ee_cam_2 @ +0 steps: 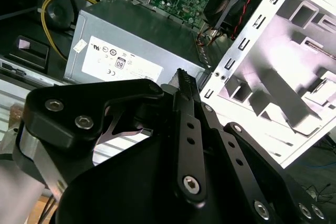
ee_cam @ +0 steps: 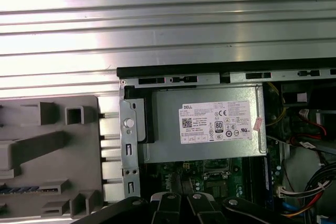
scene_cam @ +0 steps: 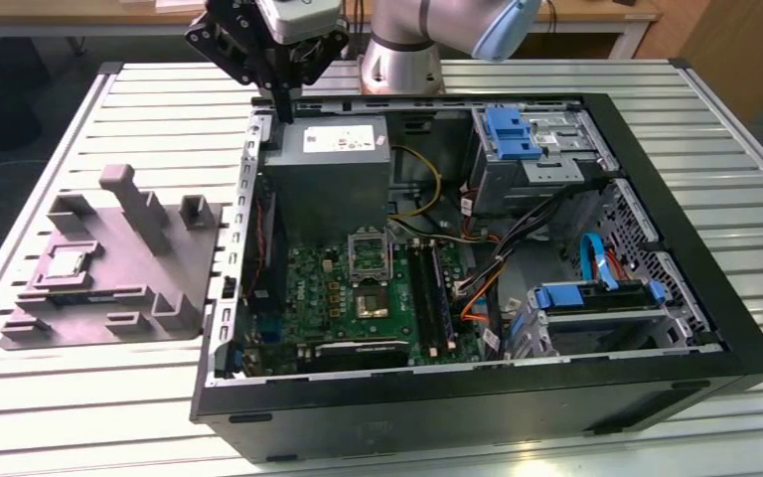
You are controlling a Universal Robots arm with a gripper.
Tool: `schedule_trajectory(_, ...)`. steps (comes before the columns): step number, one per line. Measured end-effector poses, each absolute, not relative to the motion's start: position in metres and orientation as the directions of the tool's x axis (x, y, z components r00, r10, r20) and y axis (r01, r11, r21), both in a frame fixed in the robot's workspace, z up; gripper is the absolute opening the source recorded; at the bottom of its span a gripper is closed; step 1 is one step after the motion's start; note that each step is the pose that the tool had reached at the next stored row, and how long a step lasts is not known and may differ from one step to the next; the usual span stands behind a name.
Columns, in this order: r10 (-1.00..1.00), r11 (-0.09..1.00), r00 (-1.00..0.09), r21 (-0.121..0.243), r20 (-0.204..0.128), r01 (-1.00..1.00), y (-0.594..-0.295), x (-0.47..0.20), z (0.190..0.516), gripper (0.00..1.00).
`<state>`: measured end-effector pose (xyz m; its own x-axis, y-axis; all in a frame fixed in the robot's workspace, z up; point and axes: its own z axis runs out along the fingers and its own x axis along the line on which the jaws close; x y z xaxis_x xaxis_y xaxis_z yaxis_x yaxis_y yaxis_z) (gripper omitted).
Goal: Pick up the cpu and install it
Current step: 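Reach for the cpu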
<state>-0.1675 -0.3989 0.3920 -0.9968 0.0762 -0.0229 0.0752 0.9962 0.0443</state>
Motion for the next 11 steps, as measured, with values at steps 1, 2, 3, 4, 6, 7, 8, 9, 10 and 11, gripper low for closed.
schedule_trajectory(1, 0.076, 0.996, -0.997, 0.044, -0.023, 0.075, -0.3989, -0.1677, 0.3920, 0.11)
schedule_trajectory(2, 0.076, 0.996, -0.997, 0.044, -0.023, 0.075, -0.3989, -0.1679, 0.3919, 0.11)
schedule_trajectory(3, 0.076, 0.996, -0.997, 0.044, -0.023, 0.075, -0.3989, -0.1681, 0.3920, 0.11)
schedule_trajectory(4, 0.076, 0.996, -0.997, 0.044, -0.023, 0.075, -0.3989, -0.1682, 0.3919, 0.11)
schedule_trajectory(6, 0.076, 0.996, -0.997, 0.044, -0.023, 0.075, -0.3989, -0.1689, 0.3919, 0.11)
schedule_trajectory(7, 0.076, 0.996, -0.997, 0.044, -0.023, 0.075, -0.3989, -0.1690, 0.3919, 0.11)
schedule_trajectory(8, 0.076, 0.996, -0.997, 0.044, -0.023, 0.075, -0.3989, -0.1692, 0.3919, 0.11)
schedule_trajectory(9, 0.076, 0.996, -0.997, 0.044, -0.023, 0.075, -0.3989, -0.1694, 0.3920, 0.11)
schedule_trajectory(10, 0.076, 0.996, -0.997, 0.044, -0.023, 0.075, -0.3989, -0.1696, 0.3920, 0.11)
schedule_trajectory(11, 0.076, 0.996, -0.997, 0.044, -0.023, 0.075, -0.3989, -0.1699, 0.3919, 0.11)
